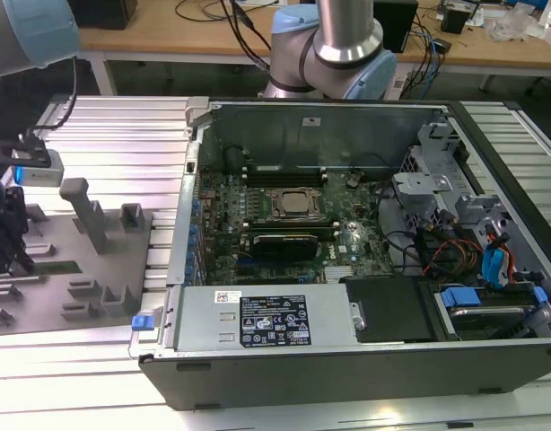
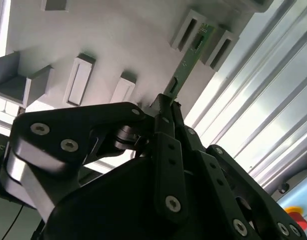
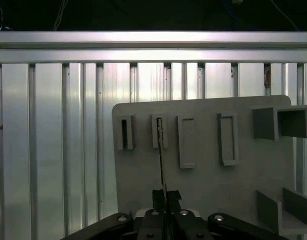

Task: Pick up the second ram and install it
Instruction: 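Pick up the second ram and move it above second insertion slot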

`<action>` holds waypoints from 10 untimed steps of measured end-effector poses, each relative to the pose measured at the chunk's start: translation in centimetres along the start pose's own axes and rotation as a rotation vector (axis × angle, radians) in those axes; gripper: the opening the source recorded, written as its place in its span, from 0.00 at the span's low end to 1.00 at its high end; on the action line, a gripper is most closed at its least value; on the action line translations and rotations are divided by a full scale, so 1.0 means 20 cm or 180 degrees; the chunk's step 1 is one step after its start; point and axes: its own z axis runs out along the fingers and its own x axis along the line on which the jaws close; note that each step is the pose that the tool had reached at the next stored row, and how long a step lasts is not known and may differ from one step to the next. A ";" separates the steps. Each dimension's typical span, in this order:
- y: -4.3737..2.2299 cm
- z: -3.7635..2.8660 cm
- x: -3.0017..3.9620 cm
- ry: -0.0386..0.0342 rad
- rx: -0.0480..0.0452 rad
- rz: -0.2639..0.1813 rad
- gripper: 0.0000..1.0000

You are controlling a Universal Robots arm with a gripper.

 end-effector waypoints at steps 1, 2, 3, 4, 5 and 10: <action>0.000 -0.030 0.000 0.0000 0.0000 0.0000 0.14; 0.000 -0.053 0.000 0.0000 0.0000 0.0000 0.14; 0.000 -0.079 0.000 0.0000 0.0000 0.0000 0.14; 0.000 -0.094 0.000 0.0000 0.0000 0.0000 0.14; 0.000 -0.114 0.000 0.0000 -0.0001 0.0000 0.14; -0.001 -0.188 0.001 0.0000 -0.0002 0.0000 0.14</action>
